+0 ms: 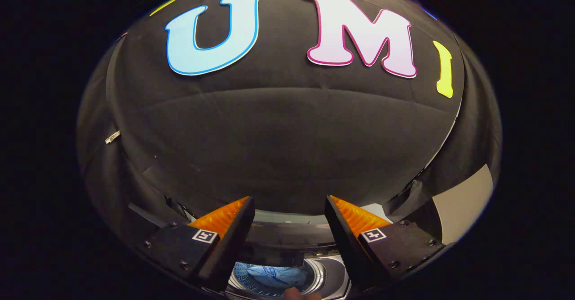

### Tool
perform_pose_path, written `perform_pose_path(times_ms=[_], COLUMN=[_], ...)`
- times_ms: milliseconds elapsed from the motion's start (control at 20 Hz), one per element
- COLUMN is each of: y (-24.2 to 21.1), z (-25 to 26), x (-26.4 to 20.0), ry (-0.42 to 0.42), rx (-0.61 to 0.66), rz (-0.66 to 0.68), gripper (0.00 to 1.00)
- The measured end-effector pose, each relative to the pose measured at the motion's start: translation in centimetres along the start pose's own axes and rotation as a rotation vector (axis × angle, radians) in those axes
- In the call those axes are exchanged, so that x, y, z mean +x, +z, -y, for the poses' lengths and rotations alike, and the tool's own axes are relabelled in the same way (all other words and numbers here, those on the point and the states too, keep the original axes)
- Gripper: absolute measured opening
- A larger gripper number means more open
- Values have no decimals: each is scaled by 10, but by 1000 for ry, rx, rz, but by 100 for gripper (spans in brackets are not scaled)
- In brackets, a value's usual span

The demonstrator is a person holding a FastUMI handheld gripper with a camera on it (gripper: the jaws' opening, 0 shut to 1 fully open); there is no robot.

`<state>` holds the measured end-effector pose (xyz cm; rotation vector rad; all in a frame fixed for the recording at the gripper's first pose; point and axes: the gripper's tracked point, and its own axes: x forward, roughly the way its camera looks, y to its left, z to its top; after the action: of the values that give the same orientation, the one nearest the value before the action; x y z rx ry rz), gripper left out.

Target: Put the clothes into the washing machine and then close the washing machine lid.

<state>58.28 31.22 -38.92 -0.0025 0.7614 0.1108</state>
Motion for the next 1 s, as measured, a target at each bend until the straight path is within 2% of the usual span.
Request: perform_pose_path(times_ms=[450, 1000], y=[-1, 2], z=[-1, 0], x=[-1, -2], ry=[46, 56], rx=[-5, -14], rz=[29, 162], gripper=[99, 99])
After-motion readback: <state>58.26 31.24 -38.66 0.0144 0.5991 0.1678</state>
